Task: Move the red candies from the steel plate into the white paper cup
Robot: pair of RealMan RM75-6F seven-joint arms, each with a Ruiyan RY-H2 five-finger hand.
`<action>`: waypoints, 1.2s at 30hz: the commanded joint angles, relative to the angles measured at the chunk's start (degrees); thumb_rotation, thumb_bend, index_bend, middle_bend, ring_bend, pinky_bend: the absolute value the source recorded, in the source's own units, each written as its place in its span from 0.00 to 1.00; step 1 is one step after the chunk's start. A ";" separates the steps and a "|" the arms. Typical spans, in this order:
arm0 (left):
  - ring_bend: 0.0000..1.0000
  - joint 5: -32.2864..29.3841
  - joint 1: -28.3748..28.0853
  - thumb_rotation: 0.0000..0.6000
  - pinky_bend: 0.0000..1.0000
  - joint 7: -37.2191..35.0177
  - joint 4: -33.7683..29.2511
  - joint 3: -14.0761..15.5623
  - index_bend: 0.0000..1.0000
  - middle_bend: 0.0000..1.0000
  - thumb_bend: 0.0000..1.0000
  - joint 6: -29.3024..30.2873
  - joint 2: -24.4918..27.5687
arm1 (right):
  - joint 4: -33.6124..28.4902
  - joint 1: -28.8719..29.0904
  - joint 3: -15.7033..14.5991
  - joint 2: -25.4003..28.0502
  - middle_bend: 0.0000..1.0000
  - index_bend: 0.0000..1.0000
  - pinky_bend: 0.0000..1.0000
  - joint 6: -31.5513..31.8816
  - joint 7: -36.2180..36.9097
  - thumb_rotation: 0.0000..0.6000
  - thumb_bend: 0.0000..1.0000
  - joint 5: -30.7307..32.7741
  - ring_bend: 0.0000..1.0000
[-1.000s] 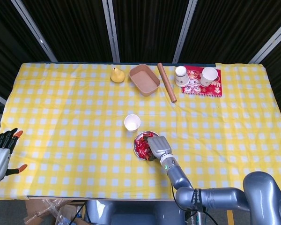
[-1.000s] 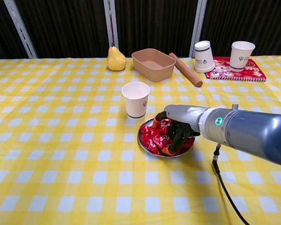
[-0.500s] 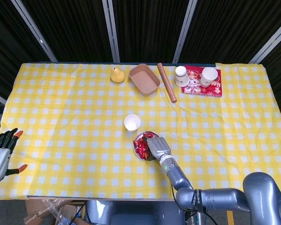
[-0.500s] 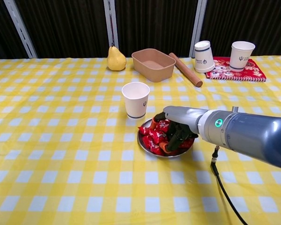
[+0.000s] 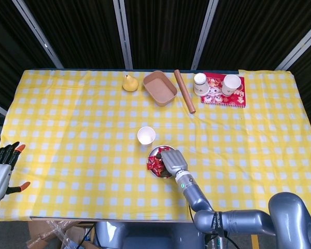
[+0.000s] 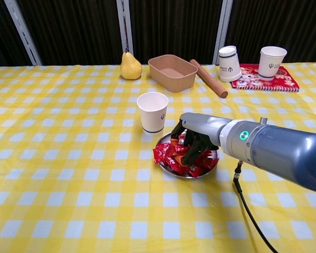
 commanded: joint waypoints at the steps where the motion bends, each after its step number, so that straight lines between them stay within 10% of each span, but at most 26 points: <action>1: 0.00 0.00 0.01 1.00 0.00 0.02 -0.01 0.01 0.00 0.00 0.01 0.01 0.00 | 0.39 -0.12 -0.12 -0.17 0.87 0.66 0.91 -0.15 0.20 1.00 0.53 -0.12 0.93; 36: 0.00 -2.01 -0.38 1.00 0.00 -0.31 -0.97 -0.28 0.00 0.00 0.01 -1.56 0.31 | -4.62 7.14 11.40 4.99 0.87 0.66 0.91 2.59 -3.51 1.00 0.56 5.42 0.93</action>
